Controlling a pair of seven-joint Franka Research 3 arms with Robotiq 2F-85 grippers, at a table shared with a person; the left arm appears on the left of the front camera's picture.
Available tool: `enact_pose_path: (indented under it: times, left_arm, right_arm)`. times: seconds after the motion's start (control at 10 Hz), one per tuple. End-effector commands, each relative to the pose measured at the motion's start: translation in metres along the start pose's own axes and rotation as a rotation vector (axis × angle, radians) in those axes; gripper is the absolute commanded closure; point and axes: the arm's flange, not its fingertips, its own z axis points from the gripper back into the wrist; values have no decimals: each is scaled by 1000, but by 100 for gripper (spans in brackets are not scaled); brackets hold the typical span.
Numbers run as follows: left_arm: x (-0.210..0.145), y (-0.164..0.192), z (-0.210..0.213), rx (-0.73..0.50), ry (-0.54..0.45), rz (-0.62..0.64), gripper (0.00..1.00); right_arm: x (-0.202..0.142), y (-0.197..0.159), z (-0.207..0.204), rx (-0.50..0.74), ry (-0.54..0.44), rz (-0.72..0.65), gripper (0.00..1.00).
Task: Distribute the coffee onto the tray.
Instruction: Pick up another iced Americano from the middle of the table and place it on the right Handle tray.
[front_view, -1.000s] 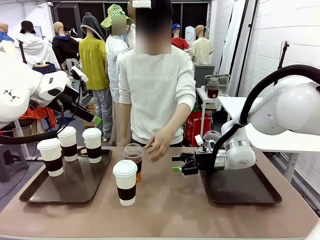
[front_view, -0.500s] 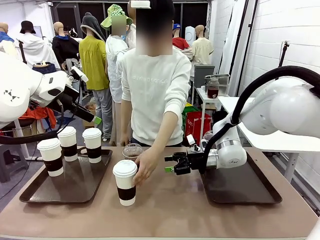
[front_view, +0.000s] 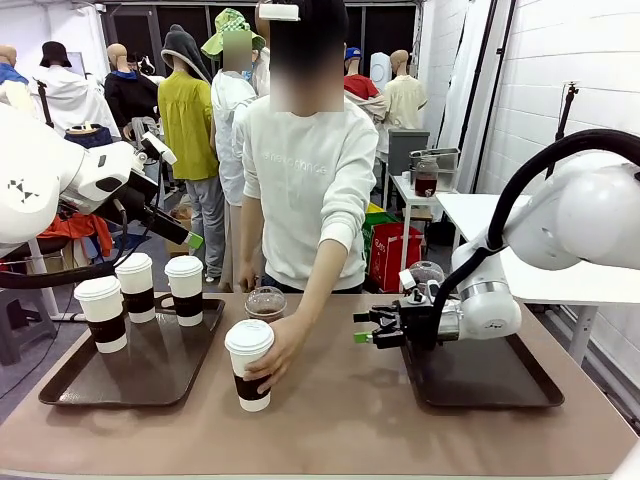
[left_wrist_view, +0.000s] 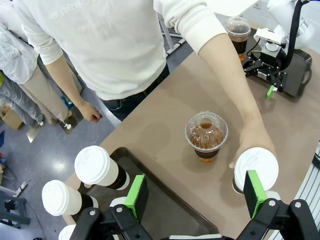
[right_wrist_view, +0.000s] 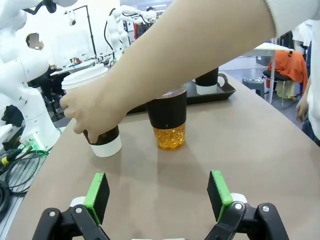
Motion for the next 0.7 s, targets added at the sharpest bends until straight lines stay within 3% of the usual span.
enact_pose_path:
  times: [0.0, 0.6]
  left_arm:
    - [0, 1, 0, -14, -8, 2, 0]
    - [0, 1, 0, -14, -8, 2, 0]
  right_arm:
    - [1, 9, 12, 12, -7, -18, 0]
    - [-2, 4, 12, -2, -7, -9, 0]
